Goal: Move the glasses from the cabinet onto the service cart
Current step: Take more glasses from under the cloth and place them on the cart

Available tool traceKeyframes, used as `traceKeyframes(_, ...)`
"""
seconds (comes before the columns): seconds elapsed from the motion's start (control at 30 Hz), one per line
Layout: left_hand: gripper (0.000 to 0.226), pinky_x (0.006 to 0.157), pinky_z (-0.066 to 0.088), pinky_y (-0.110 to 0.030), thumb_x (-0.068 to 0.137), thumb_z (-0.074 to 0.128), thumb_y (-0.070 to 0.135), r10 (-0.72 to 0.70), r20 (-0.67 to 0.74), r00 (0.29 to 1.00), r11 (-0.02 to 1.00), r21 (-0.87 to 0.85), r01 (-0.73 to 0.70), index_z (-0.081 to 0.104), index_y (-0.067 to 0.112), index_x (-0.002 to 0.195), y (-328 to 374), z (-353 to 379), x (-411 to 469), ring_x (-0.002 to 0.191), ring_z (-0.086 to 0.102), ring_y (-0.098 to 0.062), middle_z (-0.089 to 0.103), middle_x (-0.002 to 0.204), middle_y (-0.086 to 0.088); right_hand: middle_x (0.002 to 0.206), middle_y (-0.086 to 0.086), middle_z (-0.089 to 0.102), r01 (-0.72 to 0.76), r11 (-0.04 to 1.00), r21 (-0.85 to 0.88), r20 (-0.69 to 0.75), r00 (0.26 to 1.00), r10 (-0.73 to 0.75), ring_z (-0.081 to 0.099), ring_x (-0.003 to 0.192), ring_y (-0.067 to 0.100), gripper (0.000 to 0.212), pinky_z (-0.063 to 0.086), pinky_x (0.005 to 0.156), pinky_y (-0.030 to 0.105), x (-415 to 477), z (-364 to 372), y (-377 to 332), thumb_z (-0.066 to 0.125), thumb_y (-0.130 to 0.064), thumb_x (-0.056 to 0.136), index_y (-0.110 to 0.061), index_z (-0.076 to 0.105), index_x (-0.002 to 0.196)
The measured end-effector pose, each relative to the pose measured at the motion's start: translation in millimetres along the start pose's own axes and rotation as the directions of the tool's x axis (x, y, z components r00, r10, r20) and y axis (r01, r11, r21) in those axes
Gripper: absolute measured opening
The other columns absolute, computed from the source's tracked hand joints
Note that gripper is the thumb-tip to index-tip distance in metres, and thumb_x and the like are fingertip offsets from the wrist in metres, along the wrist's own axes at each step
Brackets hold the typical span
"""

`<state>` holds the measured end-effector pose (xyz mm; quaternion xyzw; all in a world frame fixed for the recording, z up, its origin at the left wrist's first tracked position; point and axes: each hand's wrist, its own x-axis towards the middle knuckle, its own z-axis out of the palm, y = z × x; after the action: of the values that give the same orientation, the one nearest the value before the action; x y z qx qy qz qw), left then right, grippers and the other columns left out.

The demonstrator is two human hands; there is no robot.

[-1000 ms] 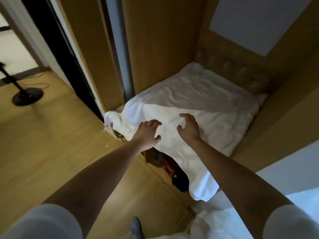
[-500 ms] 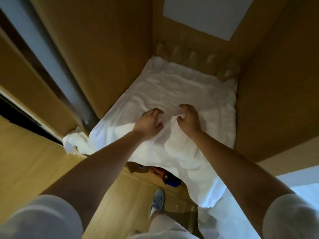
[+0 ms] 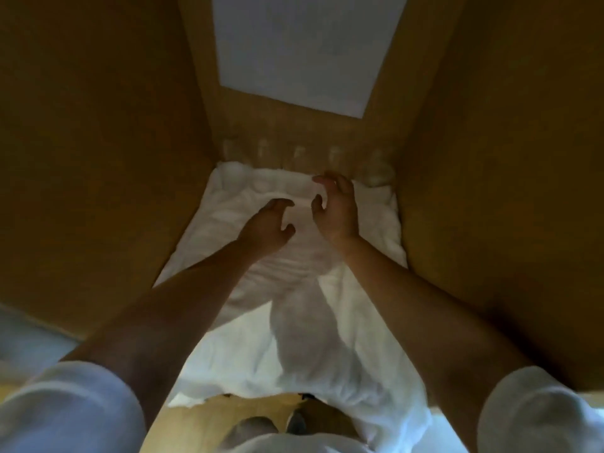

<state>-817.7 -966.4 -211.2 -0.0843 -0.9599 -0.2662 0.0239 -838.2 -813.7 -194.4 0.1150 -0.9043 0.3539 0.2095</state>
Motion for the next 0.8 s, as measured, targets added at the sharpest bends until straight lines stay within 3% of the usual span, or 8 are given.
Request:
traceKeyframes(0.13, 0.052, 0.094, 0.046, -0.035, 0.087, 0.06, 0.018, 0.212, 0.023, 0.977, 0.977, 0.001, -0.212, 0.044, 0.011, 0.136, 34.5, 8.7, 45.4, 0.119, 0.052, -0.025, 0.045, 0.139, -0.008, 0.118, 0.022, 0.059, -0.036, 0.997, -0.064, -0.161, 0.987, 0.025, 0.053, 0.111, 0.041, 0.036, 0.046, 0.095, 0.046, 26.7, -22.8, 14.7, 0.059, -0.001, 0.078, -0.003, 0.065, 0.113)
traceKeyframes(0.27, 0.053, 0.097, 0.044, -0.034, 0.084, 0.062, 0.016, 0.349, 0.014, 0.937, 0.937, 0.011, -0.35, 0.046, 0.009, 0.133, 51.8, 8.4, 84.2, 0.121, 0.049, -0.027, 0.047, 0.136, -0.01, 0.129, 0.021, 0.053, -0.149, 0.969, -0.197, -0.162, 0.98, 0.118, 0.048, 0.121, 0.039, 0.043, 0.04, 0.102, 0.047, 40.5, -46.8, 38.6, 0.063, -0.009, 0.081, -0.004, 0.059, 0.124)
traceKeyframes(0.37, 0.058, 0.097, 0.044, -0.037, 0.08, 0.066, 0.017, 0.381, -0.017, 0.924, 0.924, 0.024, -0.381, 0.046, 0.007, 0.134, 54.1, 1.2, 109.7, 0.12, 0.049, -0.03, 0.049, 0.134, -0.013, 0.147, 0.012, 0.036, -0.263, 0.922, -0.282, -0.009, 0.962, 0.272, 0.032, 0.136, 0.029, 0.063, 0.03, 0.11, 0.039, 52.8, -54.2, 56.0, 0.064, -0.027, 0.083, -0.016, 0.041, 0.141)
traceKeyframes(0.43, 0.064, 0.099, 0.042, -0.036, 0.079, 0.068, 0.018, 0.406, -0.003, 0.914, 0.912, 0.061, -0.405, 0.043, 0.007, 0.137, 56.9, -5.0, 128.3, 0.121, 0.048, -0.032, 0.047, 0.136, -0.015, 0.149, 0.011, 0.032, -0.333, 0.911, -0.242, 0.075, 0.93, 0.36, 0.029, 0.138, 0.028, 0.069, 0.03, 0.111, 0.039, 56.9, -55.3, 60.1, 0.064, -0.031, 0.084, -0.019, 0.034, 0.145)
traceKeyframes(0.5, 0.073, 0.102, 0.038, -0.035, 0.079, 0.071, 0.022, 0.413, 0.034, 0.91, 0.905, 0.098, -0.414, 0.037, 0.006, 0.142, 61.4, -8.7, 147.3, 0.126, 0.044, -0.032, 0.041, 0.143, -0.015, 0.144, 0.012, 0.036, -0.36, 0.915, -0.18, 0.136, 0.912, 0.386, 0.034, 0.133, 0.029, 0.07, 0.033, 0.109, 0.039, 56.6, -54.4, 61.1, 0.066, -0.028, 0.084, -0.016, 0.034, 0.144)
traceKeyframes(0.63, 0.088, 0.112, 0.02, -0.036, 0.084, 0.065, 0.038, 0.386, 0.195, 0.902, 0.831, 0.352, -0.431, 0.017, 0.003, 0.149, 65.8, -4.3, 180.2, 0.14, 0.024, -0.031, 0.026, 0.152, -0.017, 0.133, 0.007, 0.044, -0.32, 0.896, -0.307, 0.156, 0.912, 0.379, 0.038, 0.126, 0.028, 0.07, 0.034, 0.103, 0.03, 56.3, -58.3, 67.4, 0.069, -0.031, 0.082, -0.017, 0.037, 0.142)
traceKeyframes(0.8, 0.076, 0.101, 0.032, -0.042, 0.077, 0.065, 0.052, 0.314, 0.218, 0.924, 0.741, 0.553, -0.382, 0.04, 0.007, 0.134, 67.6, -4.9, 199.2, 0.121, 0.038, -0.035, 0.043, 0.133, -0.017, 0.142, 0.008, 0.037, -0.373, 0.861, -0.346, 0.19, 0.871, 0.454, 0.032, 0.132, 0.029, 0.072, 0.037, 0.1, 0.031, 59.3, -67.8, 60.0, 0.07, -0.036, 0.082, -0.022, 0.035, 0.143)
